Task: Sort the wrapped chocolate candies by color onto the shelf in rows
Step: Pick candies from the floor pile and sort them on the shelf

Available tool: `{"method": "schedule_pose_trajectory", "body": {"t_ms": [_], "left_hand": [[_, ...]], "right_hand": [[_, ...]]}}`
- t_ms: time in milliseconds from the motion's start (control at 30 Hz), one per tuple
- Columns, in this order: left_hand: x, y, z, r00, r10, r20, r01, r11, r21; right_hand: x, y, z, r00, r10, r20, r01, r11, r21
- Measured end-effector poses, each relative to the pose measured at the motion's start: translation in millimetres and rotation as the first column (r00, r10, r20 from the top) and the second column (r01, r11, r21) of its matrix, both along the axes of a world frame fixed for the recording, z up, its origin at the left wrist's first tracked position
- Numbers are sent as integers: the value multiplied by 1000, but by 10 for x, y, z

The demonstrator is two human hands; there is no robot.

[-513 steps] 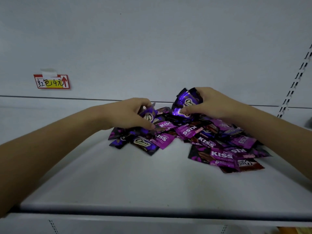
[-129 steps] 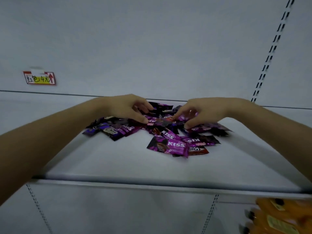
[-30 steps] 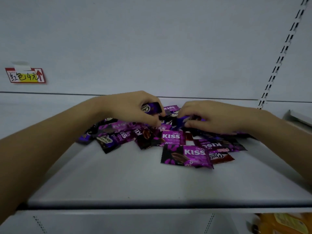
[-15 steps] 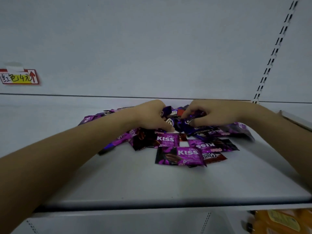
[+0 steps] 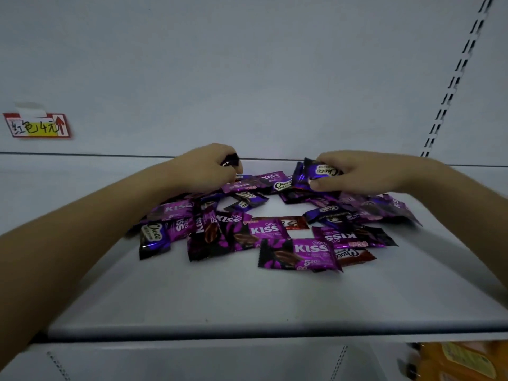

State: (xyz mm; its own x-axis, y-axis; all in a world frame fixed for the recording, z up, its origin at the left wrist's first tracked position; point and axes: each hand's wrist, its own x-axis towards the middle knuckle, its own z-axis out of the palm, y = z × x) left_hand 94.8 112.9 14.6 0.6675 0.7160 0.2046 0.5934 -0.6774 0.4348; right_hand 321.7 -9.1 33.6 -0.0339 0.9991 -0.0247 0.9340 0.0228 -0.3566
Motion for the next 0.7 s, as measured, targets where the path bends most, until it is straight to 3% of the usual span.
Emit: {"method": "schedule_pose_trajectory", "body": {"t_ms": [67, 167, 333, 400, 467, 600, 700], "left_hand": [[47, -36, -21, 985, -61, -163, 85, 985, 149], [106, -108, -24, 922, -191, -335, 245, 961, 125], [60, -31, -23, 880, -225, -419, 304, 944, 131], [26, 13, -34, 918, -197, -346, 285, 931, 228], [11, -13, -38, 965, -203, -168, 247, 921, 302], [60, -122, 14, 968, -197, 153, 168, 969, 184], [81, -114, 5, 987, -121, 106, 112, 990, 92]], "right_hand": [[47, -98, 93, 994, -2, -110, -12, 992, -127], [60, -178, 105, 998, 18, -56, -34, 958, -283], [-7, -158, 74, 993, 67, 93, -43, 970, -240], [-40, -155, 58, 979, 80, 190, -38, 976, -214], [-59, -147, 35, 982, 78, 173, -52, 987, -149], [46, -63, 25, 999, -40, 28, 39, 998, 53], [92, 2, -15, 997, -54, -51, 58, 995, 84]]}}
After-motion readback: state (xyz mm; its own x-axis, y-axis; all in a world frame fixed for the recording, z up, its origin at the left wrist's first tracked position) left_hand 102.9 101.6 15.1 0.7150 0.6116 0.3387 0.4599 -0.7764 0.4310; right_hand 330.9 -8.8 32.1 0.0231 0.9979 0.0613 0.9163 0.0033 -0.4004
